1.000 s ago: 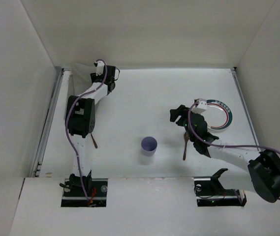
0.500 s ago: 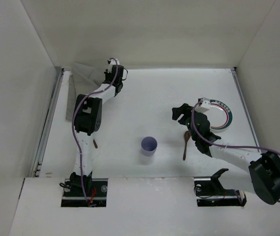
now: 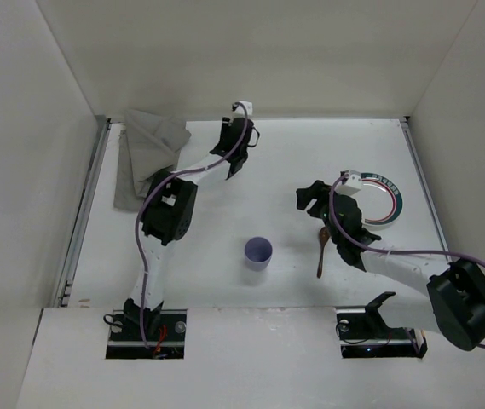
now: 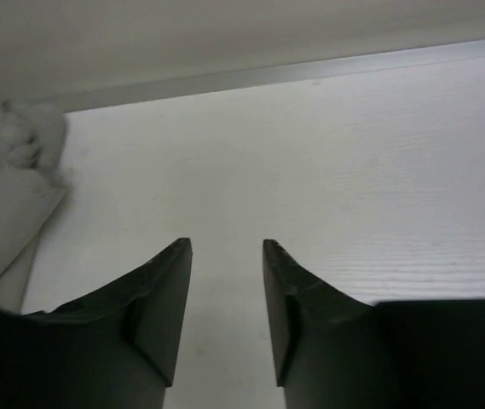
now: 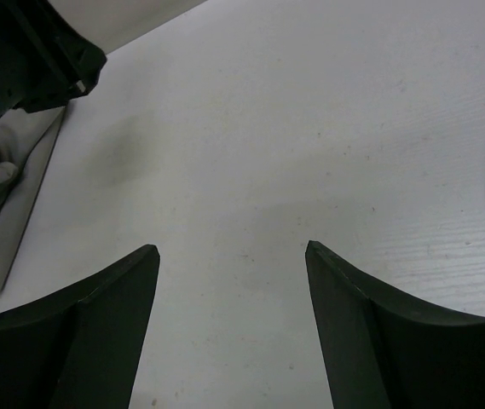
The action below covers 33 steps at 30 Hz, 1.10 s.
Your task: Set the dinner table for one person
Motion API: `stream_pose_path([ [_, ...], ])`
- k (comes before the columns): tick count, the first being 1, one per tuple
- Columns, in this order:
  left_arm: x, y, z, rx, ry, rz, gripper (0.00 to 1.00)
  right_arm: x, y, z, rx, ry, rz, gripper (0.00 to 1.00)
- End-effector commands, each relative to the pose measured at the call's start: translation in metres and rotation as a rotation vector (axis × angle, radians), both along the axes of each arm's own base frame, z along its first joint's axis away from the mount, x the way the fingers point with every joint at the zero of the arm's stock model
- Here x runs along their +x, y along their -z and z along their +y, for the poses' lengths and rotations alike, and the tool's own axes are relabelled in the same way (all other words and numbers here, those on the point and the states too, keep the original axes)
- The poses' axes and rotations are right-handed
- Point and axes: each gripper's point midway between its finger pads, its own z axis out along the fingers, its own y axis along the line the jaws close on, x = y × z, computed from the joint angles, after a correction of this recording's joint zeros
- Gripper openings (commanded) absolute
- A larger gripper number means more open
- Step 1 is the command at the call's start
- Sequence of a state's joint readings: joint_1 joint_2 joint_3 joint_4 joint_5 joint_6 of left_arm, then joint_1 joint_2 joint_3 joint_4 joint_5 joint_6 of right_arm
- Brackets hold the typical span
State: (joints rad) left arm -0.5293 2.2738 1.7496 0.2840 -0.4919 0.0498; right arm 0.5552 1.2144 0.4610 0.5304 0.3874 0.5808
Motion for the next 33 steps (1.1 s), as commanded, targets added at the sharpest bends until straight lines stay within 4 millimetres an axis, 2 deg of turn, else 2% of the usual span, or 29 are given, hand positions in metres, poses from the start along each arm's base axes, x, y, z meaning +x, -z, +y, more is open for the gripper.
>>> stream_pose_path([
  [1,-0.016,-0.079,0.085,-0.138,-0.29,-0.114,0.4,0.008,-0.017,0.006,0.04,-0.01,-0.043,0.76],
  [4,-0.044,-0.072,0.12,-0.199,-0.418,-0.072,0.54,0.007,-0.016,0.007,0.04,-0.015,-0.04,0.76],
  [6,-0.063,-0.066,0.138,-0.249,-0.489,-0.046,0.6,0.007,-0.016,0.008,0.042,-0.019,-0.038,0.76],
  [10,-0.092,-0.053,0.168,-0.396,-0.61,-0.047,0.65,0.007,-0.017,0.009,0.052,-0.024,-0.038,0.77],
  [14,-0.102,-0.044,0.186,-0.486,-0.687,-0.08,0.65,0.007,-0.017,0.009,0.057,-0.027,-0.036,0.77],
  [18,-0.098,-0.034,0.192,-0.526,-0.717,-0.085,0.62,0.006,-0.016,0.009,0.057,-0.027,-0.035,0.77],
  [24,-0.079,-0.023,0.202,-0.319,-0.704,-0.043,0.59,0.008,-0.018,0.009,0.04,-0.021,-0.041,0.78],
  [28,-0.067,-0.013,0.206,-0.252,-0.686,-0.006,0.58,0.008,-0.016,0.012,0.018,-0.026,-0.038,0.78],
  [30,-0.062,-0.009,0.206,-0.221,-0.678,0.009,0.54,0.008,-0.017,0.012,0.018,-0.024,-0.038,0.78],
  [33,-0.059,-0.003,0.208,-0.181,-0.671,0.025,0.43,0.009,-0.014,0.011,0.011,-0.019,-0.034,0.78],
])
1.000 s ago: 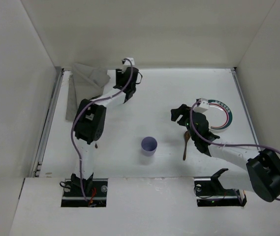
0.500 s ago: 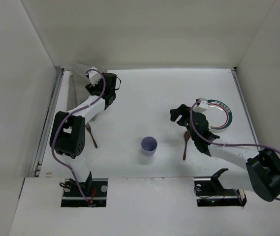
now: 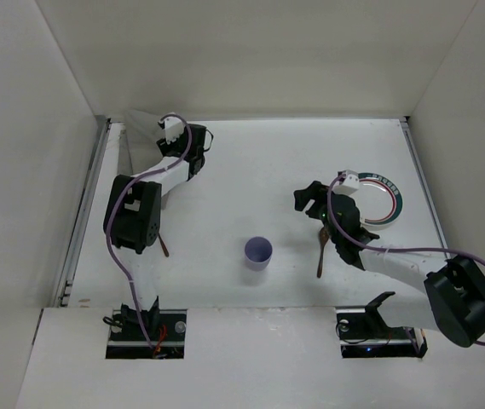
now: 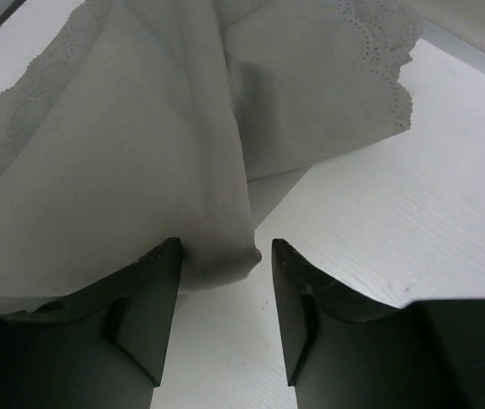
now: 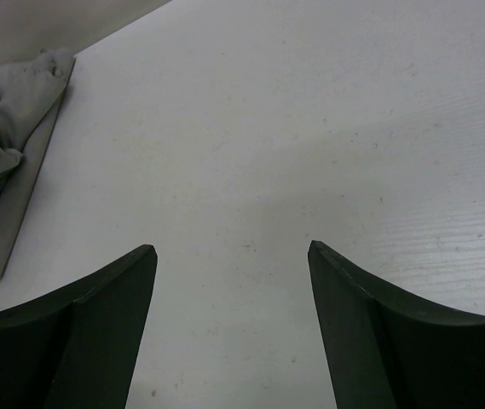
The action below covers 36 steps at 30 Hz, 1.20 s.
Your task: Set the dinner table for one person
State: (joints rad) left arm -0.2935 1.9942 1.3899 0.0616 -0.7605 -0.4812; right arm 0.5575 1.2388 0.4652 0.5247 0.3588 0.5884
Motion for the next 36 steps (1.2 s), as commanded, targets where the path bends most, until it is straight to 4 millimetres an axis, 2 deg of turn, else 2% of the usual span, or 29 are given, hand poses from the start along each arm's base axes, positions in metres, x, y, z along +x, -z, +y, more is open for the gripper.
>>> stream_pose_path([
  [1,0.011,-0.018,0.009,0.058,0.001,-0.01,0.41,0.01,-0.023,0.004,0.006,0.013,-0.064,0.78],
  [5,0.013,0.001,0.007,0.065,0.029,0.04,0.37,0.01,-0.026,0.002,-0.007,0.028,-0.074,0.78],
  [10,0.011,0.012,0.007,0.114,0.055,0.095,0.44,0.009,-0.026,0.003,-0.008,0.027,-0.075,0.79],
  [12,0.011,0.012,0.012,0.16,0.054,0.117,0.43,0.009,-0.025,0.003,-0.01,0.028,-0.073,0.79],
  [14,0.012,0.012,0.014,0.197,0.068,0.138,0.38,0.01,-0.023,0.004,-0.014,0.023,-0.066,0.79],
  [17,0.012,0.01,0.014,0.206,0.08,0.13,0.19,0.009,-0.026,0.004,-0.014,0.022,-0.075,0.79],
  [19,0.013,0.008,0.014,0.193,0.077,0.12,0.1,0.009,-0.026,0.004,-0.016,0.027,-0.076,0.79],
  [21,0.017,-0.002,0.013,0.193,0.079,0.096,0.05,0.009,-0.024,0.004,-0.021,0.028,-0.07,0.79],
  [23,0.026,-0.023,0.005,0.183,0.091,0.043,0.02,0.009,-0.025,0.004,-0.019,0.028,-0.072,0.79],
  [26,0.046,-0.07,-0.03,0.168,0.184,-0.06,0.0,0.009,-0.025,0.003,-0.016,0.03,-0.075,0.79],
  [29,0.06,-0.124,-0.082,0.168,0.327,-0.17,0.0,0.009,-0.025,0.004,-0.02,0.029,-0.073,0.79],
  [31,0.061,-0.153,-0.124,0.17,0.443,-0.244,0.0,0.008,-0.028,0.002,-0.016,0.031,-0.081,0.79],
  [34,0.049,-0.172,-0.188,0.17,0.622,-0.316,0.0,0.006,-0.03,0.0,-0.003,0.04,-0.089,0.79],
  [36,0.031,-0.173,-0.235,0.161,0.769,-0.368,0.0,0.005,-0.033,-0.005,0.002,0.053,-0.094,0.78],
])
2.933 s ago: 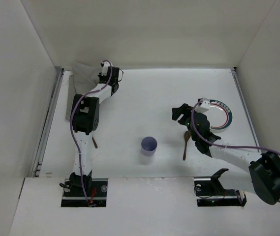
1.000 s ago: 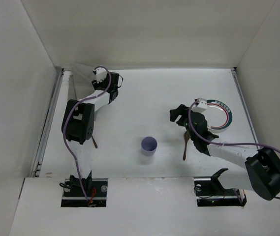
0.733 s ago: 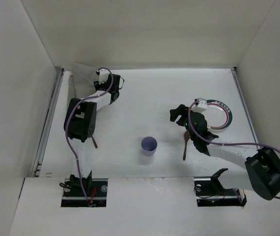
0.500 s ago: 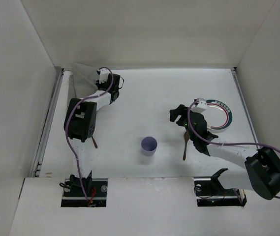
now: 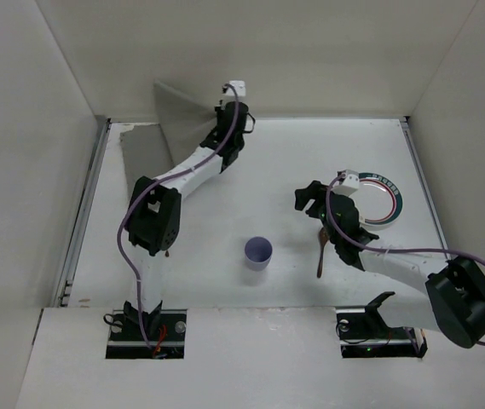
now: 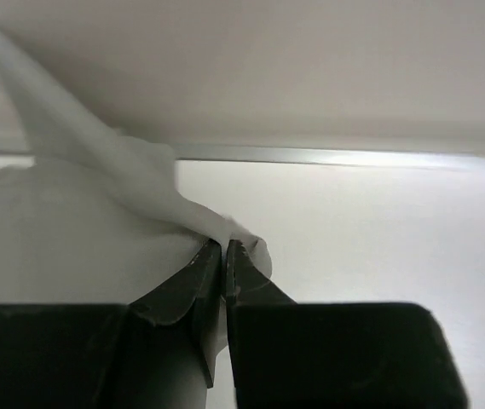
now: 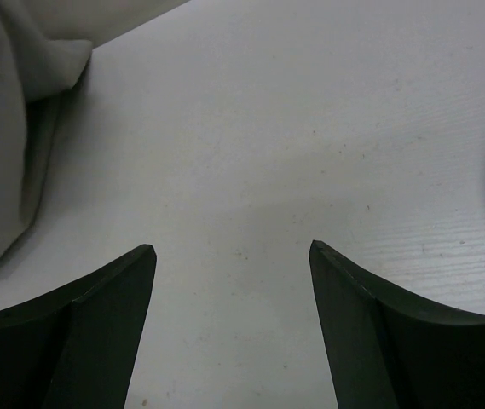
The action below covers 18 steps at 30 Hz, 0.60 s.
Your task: Set the dinner table for one person
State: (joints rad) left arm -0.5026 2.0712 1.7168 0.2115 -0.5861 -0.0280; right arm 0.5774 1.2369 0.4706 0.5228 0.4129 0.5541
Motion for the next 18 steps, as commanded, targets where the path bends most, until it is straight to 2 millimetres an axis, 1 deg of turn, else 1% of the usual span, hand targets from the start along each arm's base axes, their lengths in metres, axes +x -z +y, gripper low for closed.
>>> stream_pose_path([
  [1,-0.032,-0.058,-0.096,-0.036,0.338,-0.176,0.0,0.003,-0.033,-0.004,0.05,0.037,-0.089,0.78],
  [3,-0.05,-0.048,-0.128,-0.045,0.45,-0.188,0.01,0.0,-0.037,-0.014,0.062,0.078,-0.105,0.77],
  [4,-0.059,-0.037,-0.144,-0.044,0.501,-0.177,0.01,-0.001,-0.039,-0.021,0.073,0.111,-0.115,0.76],
  [7,-0.076,-0.011,-0.172,-0.06,0.603,-0.135,0.03,-0.005,-0.041,-0.036,0.089,0.172,-0.125,0.75],
  [8,-0.082,-0.002,-0.181,-0.073,0.638,-0.115,0.03,-0.005,-0.04,-0.041,0.096,0.193,-0.126,0.73],
  [10,-0.097,0.014,-0.198,-0.103,0.711,-0.075,0.05,-0.004,-0.038,-0.046,0.109,0.213,-0.119,0.67],
  [12,-0.106,0.022,-0.205,-0.117,0.743,-0.054,0.05,-0.003,-0.034,-0.049,0.115,0.225,-0.108,0.62],
  [13,-0.11,0.021,-0.206,-0.129,0.749,-0.053,0.06,-0.002,-0.031,-0.049,0.118,0.228,-0.099,0.58],
  [15,-0.117,0.016,-0.206,-0.172,0.748,-0.056,0.1,0.0,-0.027,-0.049,0.109,0.23,-0.081,0.55],
  [16,-0.119,0.012,-0.205,-0.195,0.736,-0.061,0.15,0.001,-0.023,-0.05,0.099,0.233,-0.067,0.55],
  [18,-0.12,0.001,-0.196,-0.228,0.676,-0.077,0.34,0.004,-0.018,-0.047,0.089,0.229,-0.046,0.56],
])
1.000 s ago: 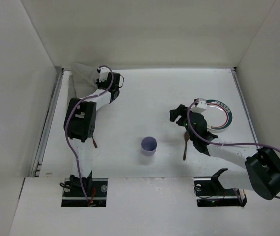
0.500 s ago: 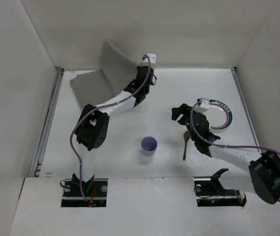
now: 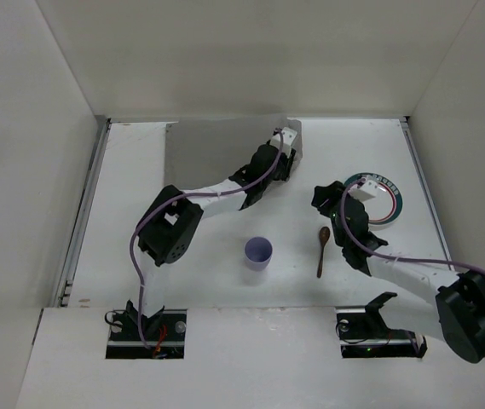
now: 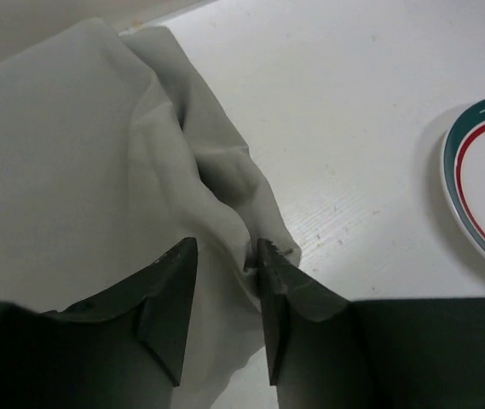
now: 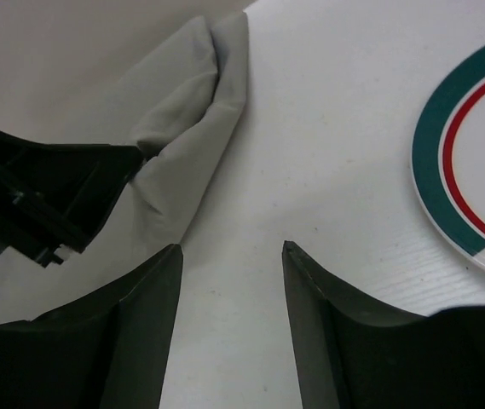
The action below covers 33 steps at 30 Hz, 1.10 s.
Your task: Set the dinner table for one person
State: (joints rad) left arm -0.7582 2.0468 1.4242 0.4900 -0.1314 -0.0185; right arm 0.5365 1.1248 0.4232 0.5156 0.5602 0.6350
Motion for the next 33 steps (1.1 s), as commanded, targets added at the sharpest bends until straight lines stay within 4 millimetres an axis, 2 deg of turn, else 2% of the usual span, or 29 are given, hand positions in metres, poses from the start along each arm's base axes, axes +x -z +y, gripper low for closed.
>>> stream_pose_path([
  [1,-0.007,-0.074,0.005,-0.18,-0.057,-0.087,0.4,0.007,0.004,0.0,0.004,0.016,0.025,0.58],
  [4,-0.018,-0.087,0.032,-0.227,-0.161,-0.072,0.52,0.01,0.009,0.009,0.007,-0.011,0.042,0.69],
  [6,-0.029,-0.084,0.058,-0.269,-0.247,-0.034,0.56,0.014,0.013,0.014,0.007,-0.024,0.056,0.76],
  [9,-0.044,-0.055,0.112,-0.303,-0.415,0.063,0.59,0.022,0.022,0.026,0.018,-0.038,0.093,0.83],
  [16,-0.081,0.034,0.254,-0.338,-0.805,0.299,0.61,0.044,0.043,0.052,0.072,-0.065,0.226,0.84],
  [18,-0.092,0.054,0.285,-0.411,-0.915,0.352,0.61,0.05,0.048,0.054,0.126,-0.058,0.258,0.82],
  [20,-0.098,0.068,0.304,-0.455,-0.973,0.391,0.61,0.054,0.054,0.057,0.169,-0.044,0.285,0.8],
  [24,-0.102,0.087,0.319,-0.491,-1.028,0.443,0.6,0.054,0.069,0.049,0.184,0.019,0.343,0.71],
  [28,-0.102,0.102,0.328,-0.526,-1.087,0.479,0.6,0.053,0.088,0.034,0.193,0.088,0.381,0.71],
  [33,-0.09,0.113,0.333,-0.594,-1.128,0.47,0.58,0.065,0.103,0.037,0.248,0.092,0.417,0.69],
])
